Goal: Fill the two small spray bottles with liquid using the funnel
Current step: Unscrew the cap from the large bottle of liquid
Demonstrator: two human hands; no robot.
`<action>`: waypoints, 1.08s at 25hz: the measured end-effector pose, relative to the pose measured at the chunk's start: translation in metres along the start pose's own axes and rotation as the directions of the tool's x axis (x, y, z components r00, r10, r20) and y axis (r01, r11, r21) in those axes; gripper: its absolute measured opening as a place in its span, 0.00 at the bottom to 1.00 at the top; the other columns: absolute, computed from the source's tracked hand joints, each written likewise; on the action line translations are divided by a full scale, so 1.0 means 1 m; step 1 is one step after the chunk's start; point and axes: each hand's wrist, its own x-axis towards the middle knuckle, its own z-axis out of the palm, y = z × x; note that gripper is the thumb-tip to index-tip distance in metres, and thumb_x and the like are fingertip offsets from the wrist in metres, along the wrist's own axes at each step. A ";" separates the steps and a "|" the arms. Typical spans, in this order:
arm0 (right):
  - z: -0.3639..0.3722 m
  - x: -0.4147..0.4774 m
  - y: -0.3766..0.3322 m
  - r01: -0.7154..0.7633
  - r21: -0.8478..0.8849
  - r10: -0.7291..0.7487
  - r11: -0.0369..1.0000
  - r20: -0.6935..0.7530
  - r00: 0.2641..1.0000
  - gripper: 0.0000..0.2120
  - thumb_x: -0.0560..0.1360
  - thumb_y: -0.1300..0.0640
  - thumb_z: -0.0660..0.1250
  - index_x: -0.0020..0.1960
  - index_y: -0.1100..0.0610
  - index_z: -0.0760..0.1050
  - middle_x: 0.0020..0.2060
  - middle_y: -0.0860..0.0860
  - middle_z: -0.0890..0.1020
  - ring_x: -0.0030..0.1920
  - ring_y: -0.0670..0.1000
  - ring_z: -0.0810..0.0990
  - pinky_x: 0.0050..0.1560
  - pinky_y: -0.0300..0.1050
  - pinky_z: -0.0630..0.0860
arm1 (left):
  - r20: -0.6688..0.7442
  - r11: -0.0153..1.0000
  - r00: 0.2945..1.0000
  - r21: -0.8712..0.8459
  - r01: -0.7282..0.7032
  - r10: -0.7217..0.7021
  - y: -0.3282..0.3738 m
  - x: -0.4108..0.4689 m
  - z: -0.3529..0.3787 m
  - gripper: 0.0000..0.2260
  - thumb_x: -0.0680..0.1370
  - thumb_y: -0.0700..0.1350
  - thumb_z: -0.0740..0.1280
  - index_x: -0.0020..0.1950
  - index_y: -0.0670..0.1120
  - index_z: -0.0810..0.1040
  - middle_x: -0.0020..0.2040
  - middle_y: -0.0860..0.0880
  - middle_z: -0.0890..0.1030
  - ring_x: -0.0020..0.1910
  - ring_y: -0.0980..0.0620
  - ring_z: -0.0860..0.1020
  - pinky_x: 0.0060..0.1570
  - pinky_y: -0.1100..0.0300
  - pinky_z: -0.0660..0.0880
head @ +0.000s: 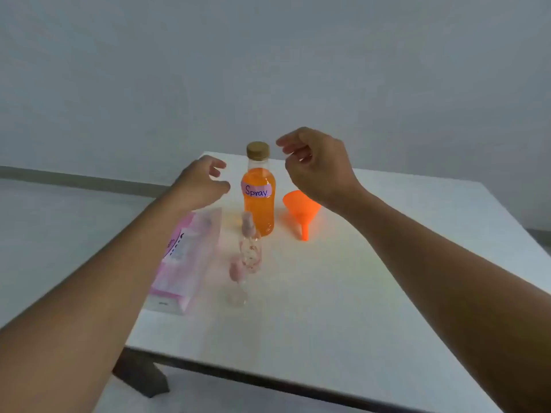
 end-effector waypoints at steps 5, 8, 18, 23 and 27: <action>0.027 0.045 -0.002 0.058 -0.185 -0.022 0.981 0.193 0.981 0.18 0.77 0.45 0.71 0.54 0.60 0.85 0.46 0.52 0.86 0.45 0.51 0.83 0.37 0.36 0.75 | 0.411 0.987 0.909 0.108 -0.122 0.068 -0.014 0.016 0.041 0.29 0.58 0.60 0.81 0.56 0.64 0.75 0.55 0.64 0.80 0.55 0.62 0.77 0.53 0.59 0.74; 0.028 0.055 0.000 0.136 -0.244 -0.070 0.960 0.262 0.963 0.20 0.77 0.44 0.71 0.44 0.63 0.85 0.39 0.60 0.85 0.39 0.57 0.81 0.34 0.43 0.71 | 0.396 0.991 0.910 0.006 -0.134 0.121 -0.017 0.025 0.050 0.28 0.55 0.62 0.82 0.52 0.63 0.78 0.48 0.62 0.83 0.50 0.61 0.80 0.48 0.61 0.76; 0.029 0.075 -0.007 0.241 -0.388 -0.024 0.890 0.486 0.873 0.21 0.79 0.43 0.69 0.41 0.61 0.82 0.37 0.57 0.79 0.39 0.50 0.76 0.42 0.50 0.76 | 0.395 0.991 0.916 0.077 -0.111 0.072 -0.034 0.032 0.065 0.28 0.51 0.70 0.78 0.45 0.60 0.81 0.39 0.61 0.84 0.36 0.63 0.82 0.35 0.68 0.75; 0.021 0.081 -0.008 0.366 -0.359 -0.095 0.858 0.590 0.802 0.11 0.79 0.49 0.70 0.44 0.56 0.81 0.42 0.49 0.76 0.44 0.48 0.75 0.50 0.52 0.78 | 0.389 0.990 0.917 0.065 -0.128 0.093 -0.034 0.030 0.067 0.27 0.48 0.75 0.75 0.44 0.68 0.79 0.36 0.66 0.82 0.35 0.68 0.80 0.32 0.71 0.72; 0.011 0.088 -0.013 0.416 -0.359 -0.073 0.836 0.677 0.732 0.19 0.77 0.68 0.69 0.64 0.53 0.82 0.58 0.48 0.82 0.59 0.50 0.80 0.57 0.50 0.80 | 0.380 0.992 0.922 0.064 -0.106 0.074 -0.034 0.031 0.067 0.30 0.48 0.75 0.75 0.43 0.61 0.80 0.36 0.63 0.83 0.35 0.63 0.81 0.31 0.73 0.71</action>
